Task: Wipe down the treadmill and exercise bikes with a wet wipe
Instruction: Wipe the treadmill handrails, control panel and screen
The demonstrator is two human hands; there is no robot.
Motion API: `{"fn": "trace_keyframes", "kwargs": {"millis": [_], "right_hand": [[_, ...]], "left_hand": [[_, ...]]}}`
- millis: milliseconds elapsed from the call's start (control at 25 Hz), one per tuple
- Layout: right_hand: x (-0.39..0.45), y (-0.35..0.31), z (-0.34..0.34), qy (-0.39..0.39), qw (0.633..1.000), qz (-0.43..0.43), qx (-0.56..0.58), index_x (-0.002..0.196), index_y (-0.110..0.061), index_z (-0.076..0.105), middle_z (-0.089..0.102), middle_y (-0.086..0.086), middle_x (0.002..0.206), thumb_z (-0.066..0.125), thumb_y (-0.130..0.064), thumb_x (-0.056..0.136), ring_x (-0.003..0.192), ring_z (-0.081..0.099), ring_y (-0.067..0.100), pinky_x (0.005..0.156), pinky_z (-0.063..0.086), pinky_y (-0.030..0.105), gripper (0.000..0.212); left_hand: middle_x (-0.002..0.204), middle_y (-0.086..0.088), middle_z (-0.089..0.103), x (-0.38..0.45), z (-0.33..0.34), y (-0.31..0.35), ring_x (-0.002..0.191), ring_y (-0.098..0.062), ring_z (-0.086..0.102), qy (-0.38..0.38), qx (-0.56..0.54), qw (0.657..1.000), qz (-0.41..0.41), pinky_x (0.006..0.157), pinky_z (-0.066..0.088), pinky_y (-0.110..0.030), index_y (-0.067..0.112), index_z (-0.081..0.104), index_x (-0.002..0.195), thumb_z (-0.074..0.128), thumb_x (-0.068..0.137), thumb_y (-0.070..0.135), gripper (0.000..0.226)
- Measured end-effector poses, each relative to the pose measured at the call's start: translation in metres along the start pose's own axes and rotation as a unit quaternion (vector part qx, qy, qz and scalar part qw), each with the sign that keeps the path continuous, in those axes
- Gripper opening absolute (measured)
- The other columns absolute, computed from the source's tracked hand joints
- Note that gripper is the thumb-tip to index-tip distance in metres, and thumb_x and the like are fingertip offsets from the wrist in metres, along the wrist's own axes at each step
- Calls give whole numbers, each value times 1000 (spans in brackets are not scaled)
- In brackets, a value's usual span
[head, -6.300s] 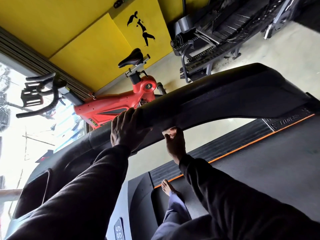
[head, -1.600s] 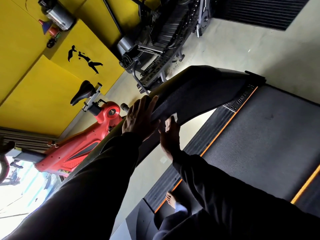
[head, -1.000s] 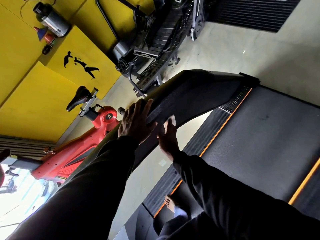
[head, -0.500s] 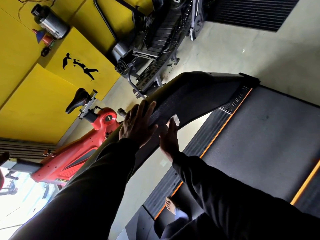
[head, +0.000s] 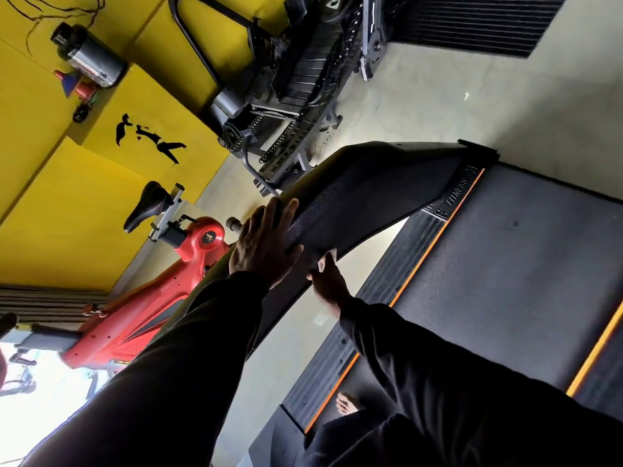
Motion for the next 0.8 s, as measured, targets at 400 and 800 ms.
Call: {"fn": "trace_keyframes", "kwargs": {"millis": [400,800], "right_hand": [[3,-7,-2,72,993,-13,88,155,-20,12,27,-12,151,40,-5,99,129,36,3,102,43,21,64],[4,-10,-5,167,981,-73,64,148,-15,36,46,-6,143,45,-14,101,121,45,3,97,39,13,48]], "left_hand": [[162,-12,14,16,2,6,146,-33,19,-13,-9,999,40,115,27,-47,26,8,158,63,87,48,92],[164,-10,5,49,3,20,149,-33,12,-31,-28,995,94,121,16,-44,28,1,157,59,92,48,90]]}}
Point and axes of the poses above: each hand's wrist, its own x-axis towards the middle knuckle, its own z-axis out of the palm, y = z × x, the point moved 6 cm from there along x, towards the middle knuckle
